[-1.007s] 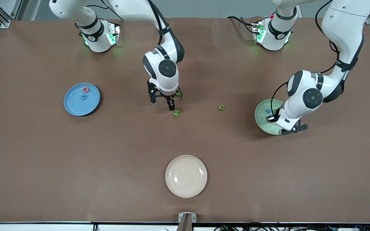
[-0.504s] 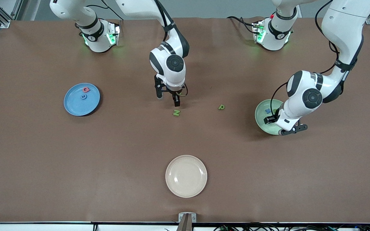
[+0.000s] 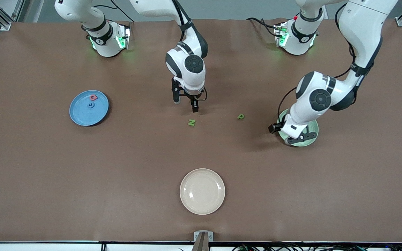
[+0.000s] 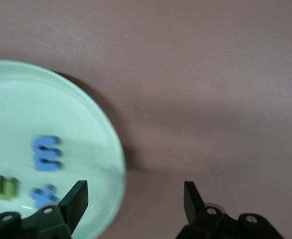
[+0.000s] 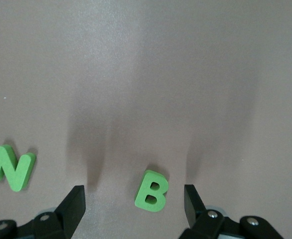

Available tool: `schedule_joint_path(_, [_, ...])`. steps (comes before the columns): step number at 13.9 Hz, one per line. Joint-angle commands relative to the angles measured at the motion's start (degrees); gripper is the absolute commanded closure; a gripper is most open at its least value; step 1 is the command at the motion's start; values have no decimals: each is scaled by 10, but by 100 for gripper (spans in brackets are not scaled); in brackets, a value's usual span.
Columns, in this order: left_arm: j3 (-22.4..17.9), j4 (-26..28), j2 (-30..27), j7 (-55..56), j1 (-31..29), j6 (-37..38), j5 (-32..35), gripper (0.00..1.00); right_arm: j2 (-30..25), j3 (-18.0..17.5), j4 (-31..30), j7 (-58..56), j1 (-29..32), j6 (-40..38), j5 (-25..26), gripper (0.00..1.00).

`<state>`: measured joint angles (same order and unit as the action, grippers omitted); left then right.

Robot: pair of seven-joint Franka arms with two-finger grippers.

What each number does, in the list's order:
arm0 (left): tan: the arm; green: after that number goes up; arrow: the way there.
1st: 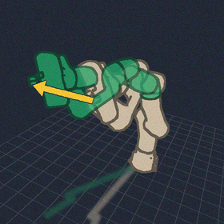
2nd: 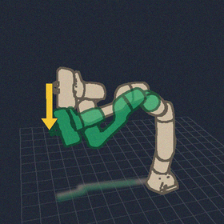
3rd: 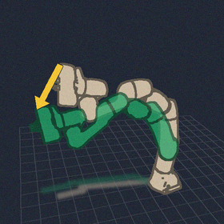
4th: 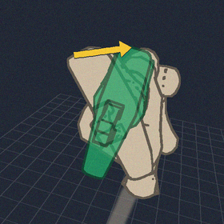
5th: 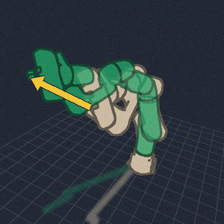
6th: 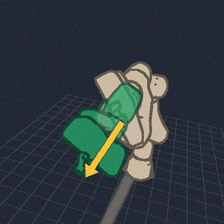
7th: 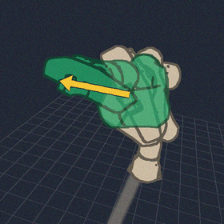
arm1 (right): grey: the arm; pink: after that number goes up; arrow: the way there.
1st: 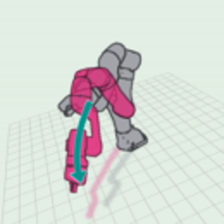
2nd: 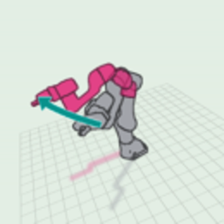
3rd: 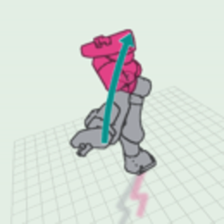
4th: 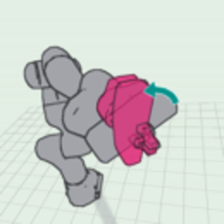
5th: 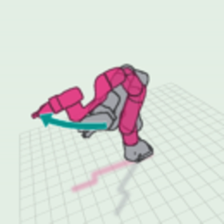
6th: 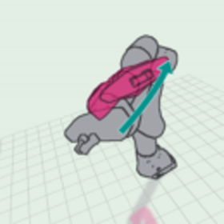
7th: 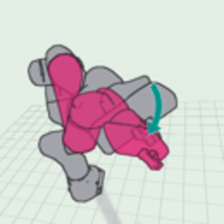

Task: Sort uppercase to blue plate, lowercase to green plate
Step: 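Grasp the B with the right gripper while the left gripper grasps a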

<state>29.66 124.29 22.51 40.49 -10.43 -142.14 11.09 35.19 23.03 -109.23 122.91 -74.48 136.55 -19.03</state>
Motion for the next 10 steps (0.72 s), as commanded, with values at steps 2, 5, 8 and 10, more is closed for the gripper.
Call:
schedule_joint_path(2, [5,-23,8,82,51,8,8,13,8,3,-4,7,-6,8,-9,27])
schedule_joint_path(5, [5,-46,31,146,91,7,7,5,13,2,-4,7,-6,11,-9,27])
schedule_joint_path(8, [3,-53,52,206,116,7,8,1,16,-5,-4,7,-5,16,-9,28])
schedule_joint_path(10, [2,-53,62,250,129,7,8,1,17,-6,-4,7,-6,19,-9,32])
